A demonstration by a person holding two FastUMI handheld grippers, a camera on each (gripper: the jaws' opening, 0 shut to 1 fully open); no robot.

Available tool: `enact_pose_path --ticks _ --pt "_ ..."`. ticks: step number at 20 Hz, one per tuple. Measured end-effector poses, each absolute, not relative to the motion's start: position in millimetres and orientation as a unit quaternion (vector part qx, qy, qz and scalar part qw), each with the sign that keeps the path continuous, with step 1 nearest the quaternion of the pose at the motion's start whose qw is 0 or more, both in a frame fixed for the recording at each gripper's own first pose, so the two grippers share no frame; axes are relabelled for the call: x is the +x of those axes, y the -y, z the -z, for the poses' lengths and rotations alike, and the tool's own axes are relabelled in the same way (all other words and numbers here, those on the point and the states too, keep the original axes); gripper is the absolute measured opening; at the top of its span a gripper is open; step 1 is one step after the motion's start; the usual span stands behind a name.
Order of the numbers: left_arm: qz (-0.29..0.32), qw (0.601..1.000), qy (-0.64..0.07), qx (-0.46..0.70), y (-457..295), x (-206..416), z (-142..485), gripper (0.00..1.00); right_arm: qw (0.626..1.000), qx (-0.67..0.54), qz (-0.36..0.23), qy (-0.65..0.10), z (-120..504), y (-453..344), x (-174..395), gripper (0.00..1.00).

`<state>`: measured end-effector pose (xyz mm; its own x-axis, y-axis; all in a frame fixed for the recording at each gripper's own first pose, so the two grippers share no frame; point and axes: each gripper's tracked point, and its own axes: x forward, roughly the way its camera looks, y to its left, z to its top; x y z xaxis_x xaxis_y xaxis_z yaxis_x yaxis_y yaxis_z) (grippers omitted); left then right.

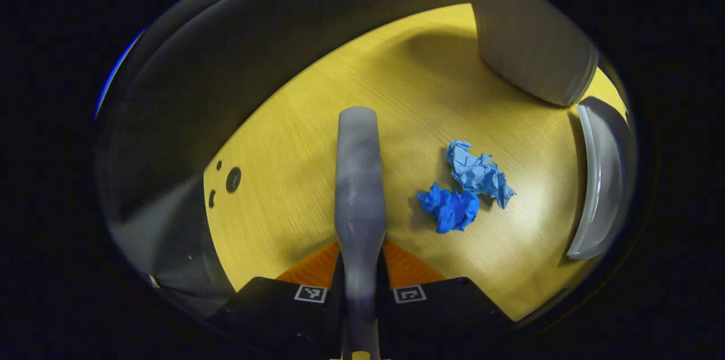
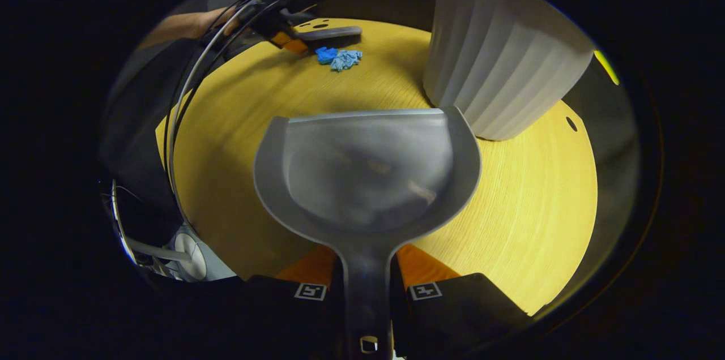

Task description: Pick up the small broom and dustpan from the desktop, sweep the trash into the dustpan with the broom, and then empty the trash into the garbage bin.

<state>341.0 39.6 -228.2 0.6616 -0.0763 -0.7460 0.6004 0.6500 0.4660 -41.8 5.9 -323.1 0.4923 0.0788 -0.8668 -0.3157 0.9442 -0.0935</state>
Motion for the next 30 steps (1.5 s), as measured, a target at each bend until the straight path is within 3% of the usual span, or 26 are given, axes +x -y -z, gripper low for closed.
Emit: enact_pose_path --ticks 5,9,10,11,14,15,16,25,27,28,29,30 --pt "0.298 0.809 -0.362 0.355 -3.8 313.4 236.6 0.28 0.851 -0.13 -0.129 -0.492 327.7 -3.9 -41.4 0.38" --pt "0.335 0.794 -0.376 0.341 10.2 274.7 239.9 0.31 0.849 -0.132 -0.141 -0.491 328.6 -0.7 -36.3 0.38" --pt "0.343 0.79 -0.384 0.334 16.3 260.0 242.8 0.28 0.849 -0.133 -0.143 -0.49 329.9 -0.9 -36.3 0.45" --pt "0.351 0.786 -0.389 0.329 24.1 244.8 245.4 0.28 0.849 -0.133 -0.146 -0.49 329.5 -0.3 -36.0 0.38" --pt "0.37 0.775 -0.402 0.316 34.0 207.6 251.4 0.31 0.85 -0.138 -0.152 -0.486 330.6 0.9 -35.5 0.38" --pt "0.376 0.773 -0.408 0.309 40.7 192.1 253.0 0.28 0.85 -0.14 -0.155 -0.484 331.8 2.0 -35.1 0.45" --pt "0.378 0.77 -0.414 0.303 46.4 178.9 254.5 0.31 0.849 -0.141 -0.159 -0.484 332.5 2.2 -35.4 0.38" --pt "0.393 0.755 -0.465 0.242 84.7 104.1 244.0 0.28 0.85 -0.148 -0.169 -0.477 332.7 3.1 -42.6 0.38" --pt "0.386 0.764 -0.463 0.229 91.9 99.1 235.5 0.31 0.851 -0.148 -0.167 -0.476 335.1 3.4 -38.5 0.38" --pt "0.377 0.774 -0.454 0.23 92.9 99.0 230.0 0.28 0.851 -0.147 -0.164 -0.476 337.2 3.3 -39.0 0.38" --pt "0.367 0.786 -0.442 0.23 91.9 98.3 223.9 0.31 0.853 -0.148 -0.161 -0.474 337.4 5.1 -40.1 0.38" --pt "0.358 0.796 -0.432 0.225 91.5 95.3 217.2 0.28 0.854 -0.151 -0.157 -0.472 337.5 8.0 -42.5 0.38"
